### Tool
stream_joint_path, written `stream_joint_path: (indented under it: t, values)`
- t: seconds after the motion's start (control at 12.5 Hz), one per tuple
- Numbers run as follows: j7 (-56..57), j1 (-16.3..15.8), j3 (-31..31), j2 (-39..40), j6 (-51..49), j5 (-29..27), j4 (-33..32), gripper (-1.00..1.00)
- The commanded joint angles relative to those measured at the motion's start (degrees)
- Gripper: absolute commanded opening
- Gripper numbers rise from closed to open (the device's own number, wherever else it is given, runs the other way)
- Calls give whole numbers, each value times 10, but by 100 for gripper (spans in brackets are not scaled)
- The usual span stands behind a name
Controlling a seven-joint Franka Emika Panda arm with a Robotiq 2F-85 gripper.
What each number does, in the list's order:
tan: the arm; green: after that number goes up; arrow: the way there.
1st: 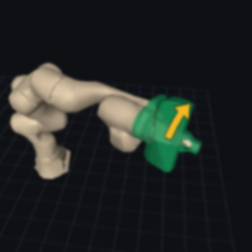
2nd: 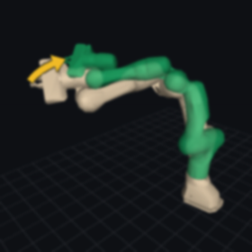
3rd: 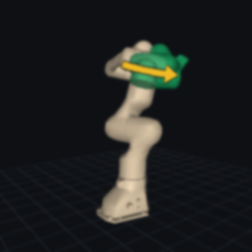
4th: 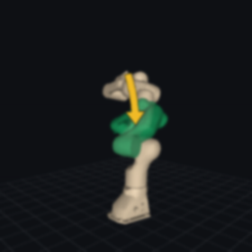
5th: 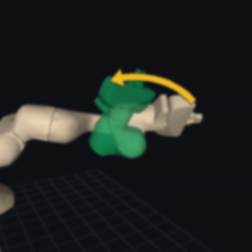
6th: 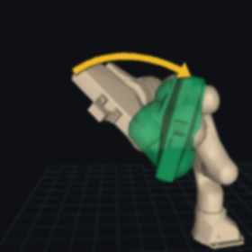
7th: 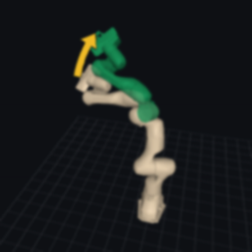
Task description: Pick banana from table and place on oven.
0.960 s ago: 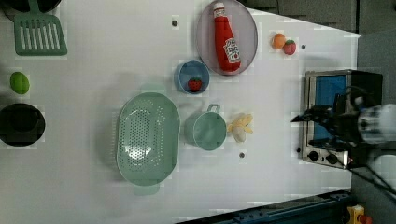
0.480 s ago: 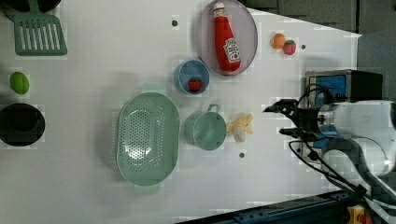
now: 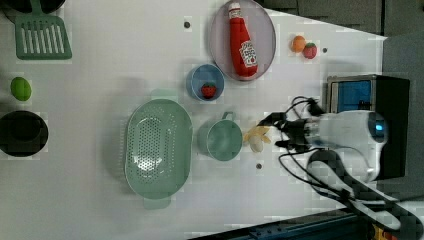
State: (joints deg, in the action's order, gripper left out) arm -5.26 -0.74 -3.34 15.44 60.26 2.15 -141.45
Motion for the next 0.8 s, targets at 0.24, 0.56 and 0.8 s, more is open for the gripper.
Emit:
stream_joint_path:
  t: [0.24,0.56,0.8]
  values:
    - [-20,-1,-8,34,56,-7,0,43]
    - [-20,-1,-9,34,61,-7,0,-48]
    - [-20,-1,-9,16,62,-7,8,-51]
